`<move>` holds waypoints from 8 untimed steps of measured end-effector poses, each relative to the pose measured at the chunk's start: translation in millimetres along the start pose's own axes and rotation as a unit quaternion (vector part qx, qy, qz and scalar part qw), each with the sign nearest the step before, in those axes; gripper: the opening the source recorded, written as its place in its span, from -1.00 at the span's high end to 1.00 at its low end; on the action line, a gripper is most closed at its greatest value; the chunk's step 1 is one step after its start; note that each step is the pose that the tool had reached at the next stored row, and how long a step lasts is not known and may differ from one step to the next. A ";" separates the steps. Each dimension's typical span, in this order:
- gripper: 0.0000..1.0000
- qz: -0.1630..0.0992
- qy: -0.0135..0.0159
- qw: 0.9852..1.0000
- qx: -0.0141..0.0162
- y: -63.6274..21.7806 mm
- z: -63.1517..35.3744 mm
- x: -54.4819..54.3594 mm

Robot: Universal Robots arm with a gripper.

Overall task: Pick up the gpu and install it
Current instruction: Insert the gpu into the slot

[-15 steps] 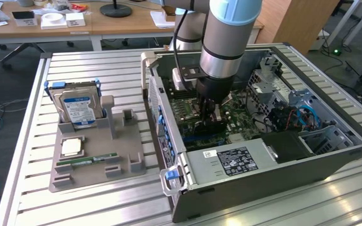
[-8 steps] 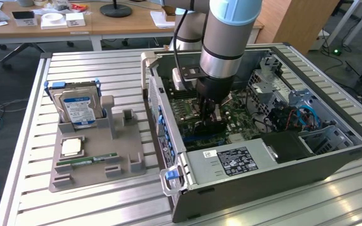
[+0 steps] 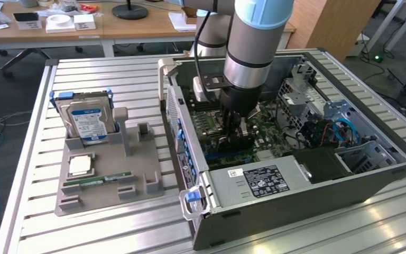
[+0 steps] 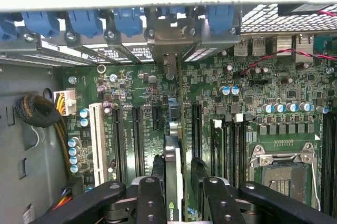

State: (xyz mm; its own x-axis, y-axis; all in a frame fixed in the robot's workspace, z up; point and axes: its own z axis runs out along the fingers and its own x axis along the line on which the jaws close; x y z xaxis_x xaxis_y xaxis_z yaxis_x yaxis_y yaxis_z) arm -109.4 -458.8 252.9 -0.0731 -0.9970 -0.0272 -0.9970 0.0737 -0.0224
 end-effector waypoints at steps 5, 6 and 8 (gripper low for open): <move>0.32 0.000 0.000 1.000 0.000 0.0 -2.2 -0.1; 0.32 0.000 0.000 1.000 0.000 -0.1 -3.7 -0.1; 0.32 0.000 0.000 1.000 0.000 -0.2 -7.2 -0.2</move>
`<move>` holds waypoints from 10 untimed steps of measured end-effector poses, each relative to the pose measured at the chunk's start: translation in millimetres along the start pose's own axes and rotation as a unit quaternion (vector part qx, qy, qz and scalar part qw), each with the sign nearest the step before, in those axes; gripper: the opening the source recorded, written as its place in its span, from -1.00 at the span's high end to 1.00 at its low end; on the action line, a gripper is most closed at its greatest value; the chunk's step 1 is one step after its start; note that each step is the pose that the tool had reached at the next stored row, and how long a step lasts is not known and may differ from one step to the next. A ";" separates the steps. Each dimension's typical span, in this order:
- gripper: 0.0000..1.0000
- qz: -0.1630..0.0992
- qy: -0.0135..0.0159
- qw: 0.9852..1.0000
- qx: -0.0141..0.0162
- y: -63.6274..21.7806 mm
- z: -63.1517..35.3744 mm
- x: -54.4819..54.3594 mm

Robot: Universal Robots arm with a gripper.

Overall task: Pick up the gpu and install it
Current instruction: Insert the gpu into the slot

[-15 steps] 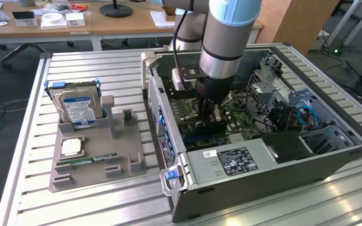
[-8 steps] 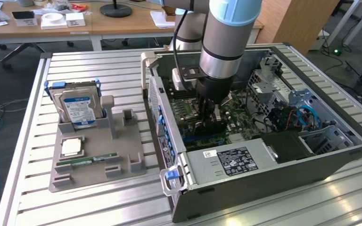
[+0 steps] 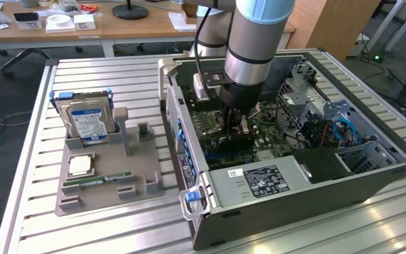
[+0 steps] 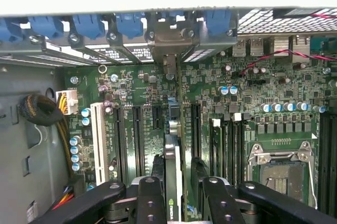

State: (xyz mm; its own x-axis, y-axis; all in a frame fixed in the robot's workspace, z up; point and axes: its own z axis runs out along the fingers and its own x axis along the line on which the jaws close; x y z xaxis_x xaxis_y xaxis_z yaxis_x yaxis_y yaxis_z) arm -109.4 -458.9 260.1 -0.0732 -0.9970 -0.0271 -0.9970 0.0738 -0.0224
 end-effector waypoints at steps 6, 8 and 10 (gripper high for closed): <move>0.32 0.000 0.000 1.000 0.000 -0.2 -9.3 -0.3; 0.32 0.000 0.000 1.000 0.000 -0.3 -11.6 -0.3; 0.32 0.000 0.000 1.000 0.000 -0.3 -12.7 -0.4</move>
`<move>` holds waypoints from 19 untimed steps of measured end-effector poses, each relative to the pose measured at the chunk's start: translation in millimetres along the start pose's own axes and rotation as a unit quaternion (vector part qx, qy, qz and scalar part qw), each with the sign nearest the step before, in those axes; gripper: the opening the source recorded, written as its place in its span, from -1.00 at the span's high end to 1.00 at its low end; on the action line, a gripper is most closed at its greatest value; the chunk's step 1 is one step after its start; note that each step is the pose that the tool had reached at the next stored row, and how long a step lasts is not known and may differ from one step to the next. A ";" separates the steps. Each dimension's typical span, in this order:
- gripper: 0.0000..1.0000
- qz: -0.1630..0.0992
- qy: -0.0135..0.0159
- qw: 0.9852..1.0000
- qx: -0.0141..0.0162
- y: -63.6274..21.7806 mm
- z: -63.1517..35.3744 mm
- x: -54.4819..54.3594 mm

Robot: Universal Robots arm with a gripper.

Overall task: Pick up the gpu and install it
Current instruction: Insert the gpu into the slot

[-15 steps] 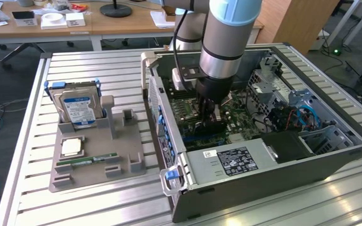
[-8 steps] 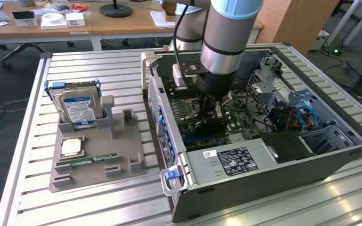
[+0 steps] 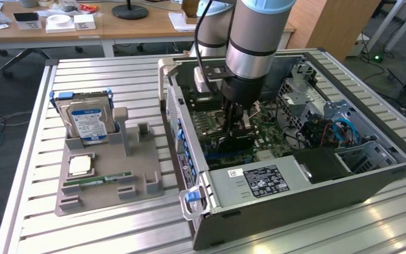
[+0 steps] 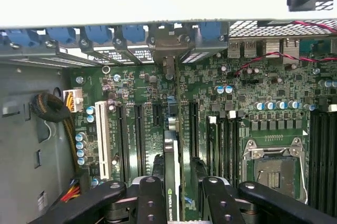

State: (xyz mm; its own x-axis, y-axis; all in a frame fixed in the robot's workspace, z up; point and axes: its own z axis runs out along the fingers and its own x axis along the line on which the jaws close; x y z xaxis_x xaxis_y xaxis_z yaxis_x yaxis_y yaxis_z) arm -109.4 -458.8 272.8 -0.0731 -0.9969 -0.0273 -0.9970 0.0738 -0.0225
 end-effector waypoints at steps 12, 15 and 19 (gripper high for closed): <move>0.32 0.000 0.000 1.000 0.000 0.5 4.3 0.2; 0.32 0.000 0.000 1.000 0.000 0.7 4.9 0.3; 0.32 0.000 0.000 1.000 0.000 1.1 7.6 0.4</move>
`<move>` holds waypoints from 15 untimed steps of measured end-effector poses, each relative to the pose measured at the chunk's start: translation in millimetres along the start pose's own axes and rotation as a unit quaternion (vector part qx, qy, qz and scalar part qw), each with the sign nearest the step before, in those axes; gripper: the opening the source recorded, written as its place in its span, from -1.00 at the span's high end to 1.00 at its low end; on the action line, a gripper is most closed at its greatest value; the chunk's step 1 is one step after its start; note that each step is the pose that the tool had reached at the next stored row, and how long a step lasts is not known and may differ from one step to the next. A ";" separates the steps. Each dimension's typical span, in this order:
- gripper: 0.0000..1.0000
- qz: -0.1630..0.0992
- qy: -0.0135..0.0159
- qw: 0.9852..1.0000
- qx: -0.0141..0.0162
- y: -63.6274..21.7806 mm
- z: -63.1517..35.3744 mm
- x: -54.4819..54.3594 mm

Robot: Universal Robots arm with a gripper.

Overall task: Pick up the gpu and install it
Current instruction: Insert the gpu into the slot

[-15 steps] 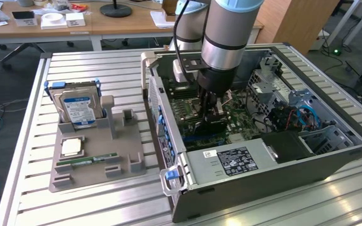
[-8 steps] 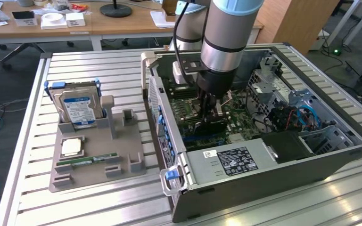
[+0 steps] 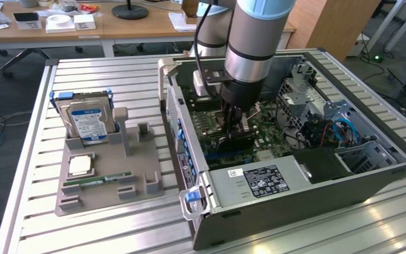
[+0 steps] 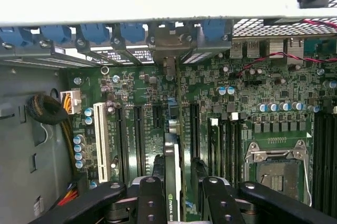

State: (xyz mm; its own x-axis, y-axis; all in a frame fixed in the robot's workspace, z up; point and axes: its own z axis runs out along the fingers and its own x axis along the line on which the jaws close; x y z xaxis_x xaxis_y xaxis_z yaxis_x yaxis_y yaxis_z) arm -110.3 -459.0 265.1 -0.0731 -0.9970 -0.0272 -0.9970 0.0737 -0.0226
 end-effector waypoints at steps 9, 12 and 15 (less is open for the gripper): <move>0.32 0.000 0.000 1.000 0.000 0.7 5.9 0.2; 0.32 0.000 0.000 1.000 0.000 0.7 5.9 0.2; 0.32 0.000 0.000 1.000 0.000 0.7 6.0 0.2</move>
State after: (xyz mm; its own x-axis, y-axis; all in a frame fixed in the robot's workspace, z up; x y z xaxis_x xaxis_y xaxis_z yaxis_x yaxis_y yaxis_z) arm -110.8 -459.0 259.1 -0.0731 -0.9970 -0.0272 -0.9970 0.0737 -0.0225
